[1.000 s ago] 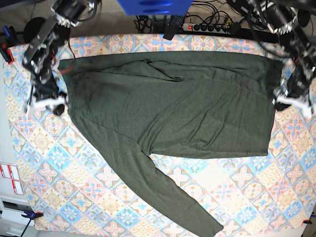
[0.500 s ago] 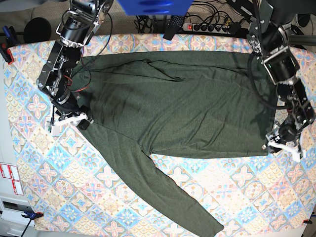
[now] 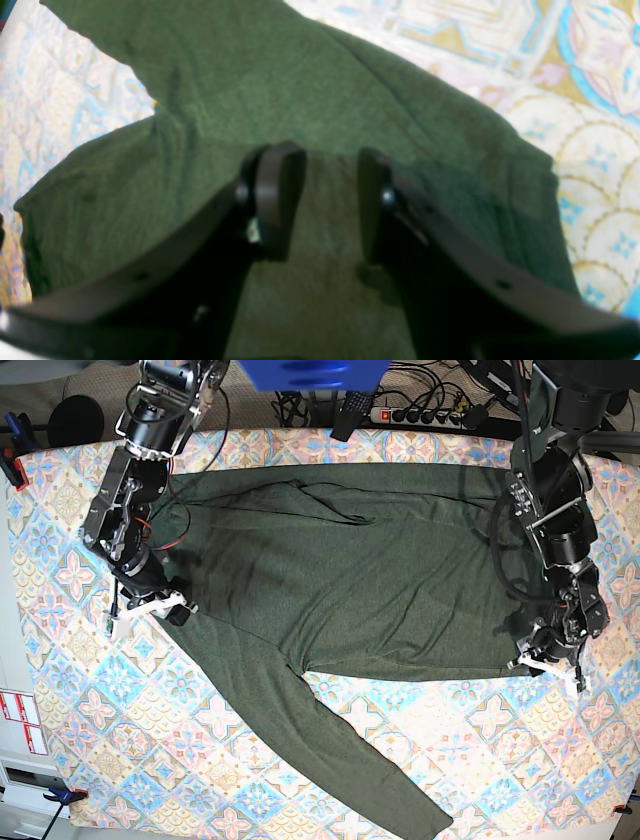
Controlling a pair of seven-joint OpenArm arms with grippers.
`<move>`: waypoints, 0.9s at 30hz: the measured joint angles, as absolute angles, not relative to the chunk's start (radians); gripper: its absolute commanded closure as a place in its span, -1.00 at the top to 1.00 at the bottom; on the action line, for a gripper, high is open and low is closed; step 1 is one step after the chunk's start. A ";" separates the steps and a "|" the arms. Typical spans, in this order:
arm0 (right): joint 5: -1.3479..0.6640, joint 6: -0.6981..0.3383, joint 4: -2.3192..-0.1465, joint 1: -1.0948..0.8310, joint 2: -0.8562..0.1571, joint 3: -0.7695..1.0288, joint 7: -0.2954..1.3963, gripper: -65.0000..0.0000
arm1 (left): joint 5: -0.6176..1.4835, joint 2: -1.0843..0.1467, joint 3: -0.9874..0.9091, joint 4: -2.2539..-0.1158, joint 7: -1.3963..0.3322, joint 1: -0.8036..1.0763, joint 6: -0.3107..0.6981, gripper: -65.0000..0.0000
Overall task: Fold the T-shirt properly
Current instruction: 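Grasp the shirt's side edges near the hem with both grippers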
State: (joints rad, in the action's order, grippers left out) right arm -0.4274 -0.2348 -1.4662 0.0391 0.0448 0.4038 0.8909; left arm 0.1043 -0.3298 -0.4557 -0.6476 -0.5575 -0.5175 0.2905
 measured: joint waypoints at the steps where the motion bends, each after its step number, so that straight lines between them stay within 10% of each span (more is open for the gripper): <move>1: -0.428 -0.235 -1.466 0.039 0.044 0.404 0.891 -0.34 | 0.107 -0.330 -0.456 -0.646 -0.556 -0.517 0.292 -0.08; 27: -0.426 -0.234 -1.473 0.013 0.047 0.404 0.891 -0.34 | 0.119 -0.363 -0.456 -0.643 -0.491 -0.418 0.204 -0.06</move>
State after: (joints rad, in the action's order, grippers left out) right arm -0.4263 -0.2344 -1.4734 0.0128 0.0467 0.4038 0.8913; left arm 0.1192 -0.3630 -0.4557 -0.6430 -0.4908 -0.4179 0.2043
